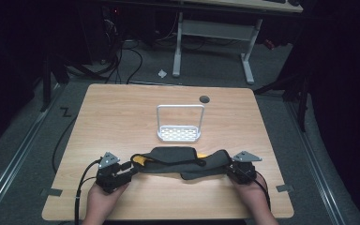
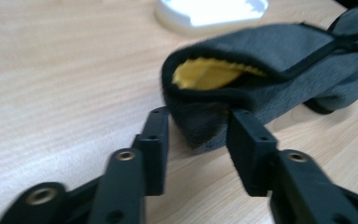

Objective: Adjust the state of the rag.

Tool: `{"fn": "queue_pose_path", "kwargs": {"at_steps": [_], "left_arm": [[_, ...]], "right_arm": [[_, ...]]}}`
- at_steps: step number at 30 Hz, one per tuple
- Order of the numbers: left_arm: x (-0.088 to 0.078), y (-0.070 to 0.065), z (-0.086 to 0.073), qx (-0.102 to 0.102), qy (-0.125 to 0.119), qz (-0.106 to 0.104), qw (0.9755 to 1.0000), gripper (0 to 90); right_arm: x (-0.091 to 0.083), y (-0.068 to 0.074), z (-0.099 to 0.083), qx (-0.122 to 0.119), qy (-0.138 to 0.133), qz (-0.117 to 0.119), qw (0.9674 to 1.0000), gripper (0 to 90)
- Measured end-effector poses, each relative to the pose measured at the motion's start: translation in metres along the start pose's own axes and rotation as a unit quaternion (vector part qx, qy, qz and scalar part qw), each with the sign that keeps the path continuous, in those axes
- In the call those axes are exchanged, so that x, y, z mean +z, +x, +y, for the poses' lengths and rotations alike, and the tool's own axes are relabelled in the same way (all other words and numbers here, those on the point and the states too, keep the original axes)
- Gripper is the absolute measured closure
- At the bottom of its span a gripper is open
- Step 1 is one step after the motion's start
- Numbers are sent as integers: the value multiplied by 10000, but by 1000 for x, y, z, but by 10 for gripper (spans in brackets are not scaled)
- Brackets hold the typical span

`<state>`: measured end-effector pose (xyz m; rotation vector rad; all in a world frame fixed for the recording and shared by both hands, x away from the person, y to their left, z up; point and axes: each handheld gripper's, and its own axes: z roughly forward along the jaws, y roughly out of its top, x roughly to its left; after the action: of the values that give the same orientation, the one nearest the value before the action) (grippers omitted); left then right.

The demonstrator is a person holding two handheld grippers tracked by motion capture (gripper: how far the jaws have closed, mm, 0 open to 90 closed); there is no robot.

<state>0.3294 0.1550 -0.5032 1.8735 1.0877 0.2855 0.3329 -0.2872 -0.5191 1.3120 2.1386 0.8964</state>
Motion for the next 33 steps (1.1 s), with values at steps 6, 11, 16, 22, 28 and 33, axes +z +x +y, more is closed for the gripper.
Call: {"fn": "queue_pose_path", "kwargs": {"at_steps": [6,11,16,22,28,33], "left_arm": [[-5,-11,4,186,-140,51,9997,510],[-5,-21,14,366,-264,-151,9989,484],[5,-38,23,553,-244,-401,9974,465],[27,-55,38,725,-76,-708,9948,424],[71,-70,50,1060,472,-693,9908,359],[110,-61,46,1159,1281,-640,9829,703]], "right_arm": [[-6,0,1,40,-79,51,9999,664],[-19,-3,-6,148,-98,98,9998,579],[-34,-6,-13,231,-200,93,9995,546],[-44,-7,-21,359,-229,189,9989,542],[-35,9,-18,184,-112,488,9986,561],[-16,18,-12,-71,153,464,9988,723]]}}
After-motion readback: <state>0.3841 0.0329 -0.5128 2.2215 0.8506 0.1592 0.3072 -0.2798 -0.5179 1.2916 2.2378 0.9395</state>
